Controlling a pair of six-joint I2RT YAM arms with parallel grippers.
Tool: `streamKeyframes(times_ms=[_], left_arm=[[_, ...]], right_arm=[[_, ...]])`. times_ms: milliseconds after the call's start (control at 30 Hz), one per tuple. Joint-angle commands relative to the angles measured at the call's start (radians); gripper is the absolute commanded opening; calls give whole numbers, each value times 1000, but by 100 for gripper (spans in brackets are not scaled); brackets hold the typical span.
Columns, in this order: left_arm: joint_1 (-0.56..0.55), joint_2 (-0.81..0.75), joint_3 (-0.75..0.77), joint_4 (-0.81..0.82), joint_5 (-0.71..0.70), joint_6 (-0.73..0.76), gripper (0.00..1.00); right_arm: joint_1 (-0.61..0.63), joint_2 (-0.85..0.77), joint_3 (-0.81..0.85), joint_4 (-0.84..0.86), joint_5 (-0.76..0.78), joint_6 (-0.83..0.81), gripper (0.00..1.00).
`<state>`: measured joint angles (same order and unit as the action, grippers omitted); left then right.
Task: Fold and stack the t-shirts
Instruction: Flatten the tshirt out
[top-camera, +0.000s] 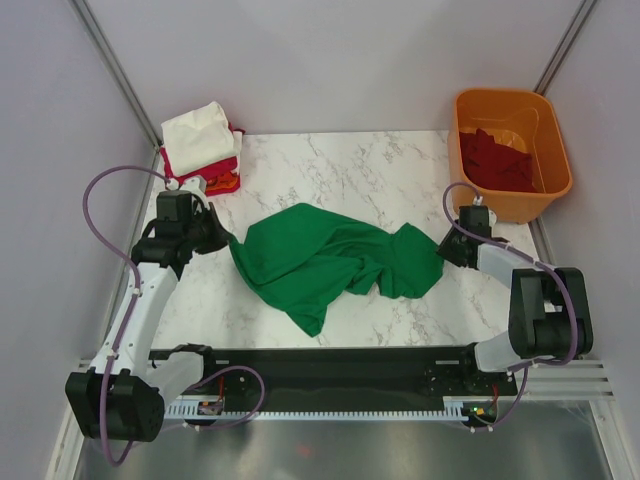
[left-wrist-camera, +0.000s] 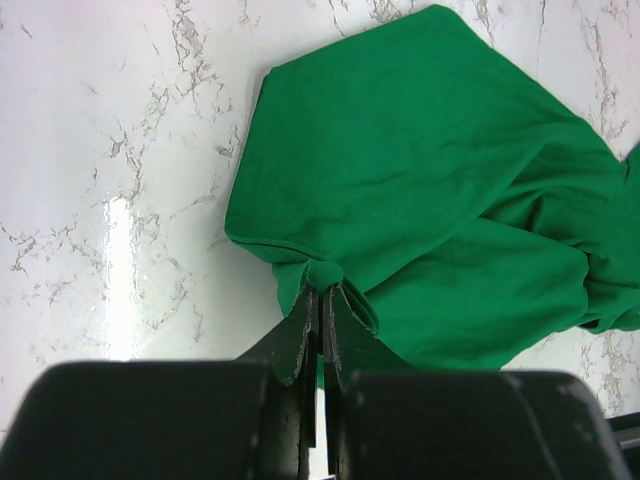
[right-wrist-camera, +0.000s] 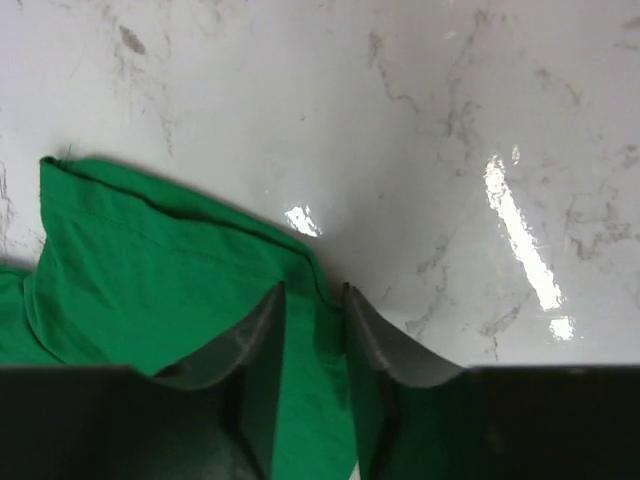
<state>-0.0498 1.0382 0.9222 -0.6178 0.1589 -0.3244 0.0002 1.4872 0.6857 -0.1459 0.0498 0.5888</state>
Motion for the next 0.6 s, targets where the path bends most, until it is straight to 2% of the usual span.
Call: streamKeyframes(times_ms=[0,67,133,233,333,500,533,567], left_arm=[[5,5,0,36,-5,4,2],[5,6,0,36,-7,4,2],[7,11,4,36,-9,4,2],[7,19,15,43,-6,1,2],[7,23,58,46,-1,-13,2],[4,-12,222,38,30,-48,2],[4,-12,307,17,21,-42,2],[4,-13,354,16,21,-42,2]], right_arm=[[20,5,-60,-32,-39,6,34],[20,-22,-86,-31,-34,0,14],[20,-50,-95,-26,-30,-10,0],[21,-80,-71,-26,-25,-29,0],[35,-105,46,-67,-41,-41,0],[67,-156,444,-204,-48,-60,0],[67,-166,515,-230,-47,-66,0],[67,-171,658,-286,-33,-82,0]])
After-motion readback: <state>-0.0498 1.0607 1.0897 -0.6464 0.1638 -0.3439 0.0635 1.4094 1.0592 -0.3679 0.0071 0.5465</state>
